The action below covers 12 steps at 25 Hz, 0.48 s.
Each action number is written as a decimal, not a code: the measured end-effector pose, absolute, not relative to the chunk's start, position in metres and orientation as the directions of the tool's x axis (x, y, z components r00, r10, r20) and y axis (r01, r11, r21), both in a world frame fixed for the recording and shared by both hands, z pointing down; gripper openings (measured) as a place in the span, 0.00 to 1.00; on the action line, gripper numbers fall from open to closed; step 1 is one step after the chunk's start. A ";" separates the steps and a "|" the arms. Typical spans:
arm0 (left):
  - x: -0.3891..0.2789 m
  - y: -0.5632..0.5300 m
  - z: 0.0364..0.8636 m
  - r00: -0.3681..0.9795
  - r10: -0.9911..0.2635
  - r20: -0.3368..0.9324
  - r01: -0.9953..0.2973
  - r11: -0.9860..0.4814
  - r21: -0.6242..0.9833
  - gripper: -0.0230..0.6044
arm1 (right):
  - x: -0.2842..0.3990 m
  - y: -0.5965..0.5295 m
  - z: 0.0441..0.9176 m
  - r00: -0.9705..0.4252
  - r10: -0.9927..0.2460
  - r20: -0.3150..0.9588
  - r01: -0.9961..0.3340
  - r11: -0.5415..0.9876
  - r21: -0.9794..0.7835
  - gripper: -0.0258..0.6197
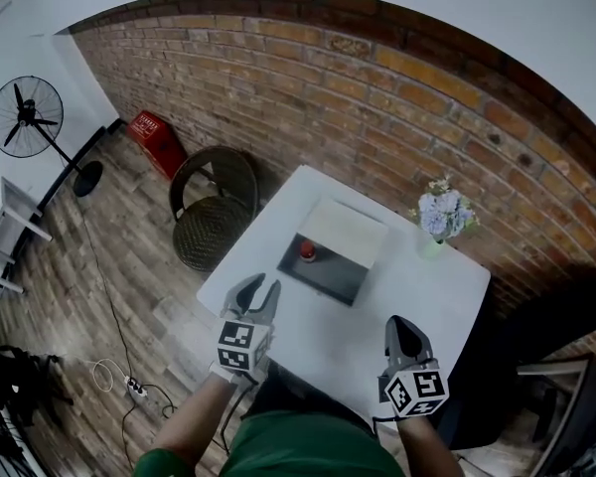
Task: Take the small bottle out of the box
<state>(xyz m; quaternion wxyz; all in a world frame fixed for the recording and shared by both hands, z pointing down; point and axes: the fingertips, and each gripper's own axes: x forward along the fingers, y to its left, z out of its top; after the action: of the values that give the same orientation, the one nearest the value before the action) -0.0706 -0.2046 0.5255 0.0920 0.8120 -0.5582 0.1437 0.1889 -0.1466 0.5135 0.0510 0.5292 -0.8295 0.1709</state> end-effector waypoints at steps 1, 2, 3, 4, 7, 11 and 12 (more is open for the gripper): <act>-0.068 -0.211 0.533 0.344 -0.871 0.350 -0.928 -0.373 -0.018 0.24 | 0.191 -0.148 0.514 -0.424 -0.865 0.268 -0.901 0.371 -0.226 0.04; -0.065 -0.217 0.539 0.354 -0.862 0.363 -0.921 -0.389 -0.025 0.24 | 0.193 -0.149 0.515 -0.412 -0.870 0.271 -0.906 0.360 -0.222 0.04; -0.061 -0.223 0.545 0.367 -0.852 0.374 -0.913 -0.407 -0.031 0.25 | 0.195 -0.149 0.516 -0.397 -0.876 0.275 -0.913 0.344 -0.219 0.04; -0.057 -0.228 0.550 0.383 -0.839 0.386 -0.903 -0.428 -0.036 0.26 | 0.198 -0.148 0.516 -0.379 -0.883 0.279 -0.920 0.325 -0.219 0.04; -0.043 -0.245 0.563 0.445 -0.790 0.421 -0.861 -0.508 -0.042 0.31 | 0.205 -0.146 0.517 -0.315 -0.903 0.294 -0.941 0.257 -0.218 0.04; -0.035 -0.271 0.579 0.490 -0.745 0.452 -0.818 -0.573 -0.057 0.33 | 0.205 -0.146 0.516 -0.242 -0.919 0.310 -0.961 0.184 -0.205 0.04; -0.034 -0.277 0.584 0.497 -0.734 0.463 -0.809 -0.585 -0.059 0.34 | 0.205 -0.146 0.515 -0.224 -0.922 0.314 -0.965 0.166 -0.202 0.04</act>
<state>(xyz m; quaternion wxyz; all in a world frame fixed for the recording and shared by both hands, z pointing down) -0.0341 -0.2775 0.5841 0.0831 0.8613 -0.4477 0.2255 0.2049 -0.1455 0.5155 0.0591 0.6200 -0.7612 0.1808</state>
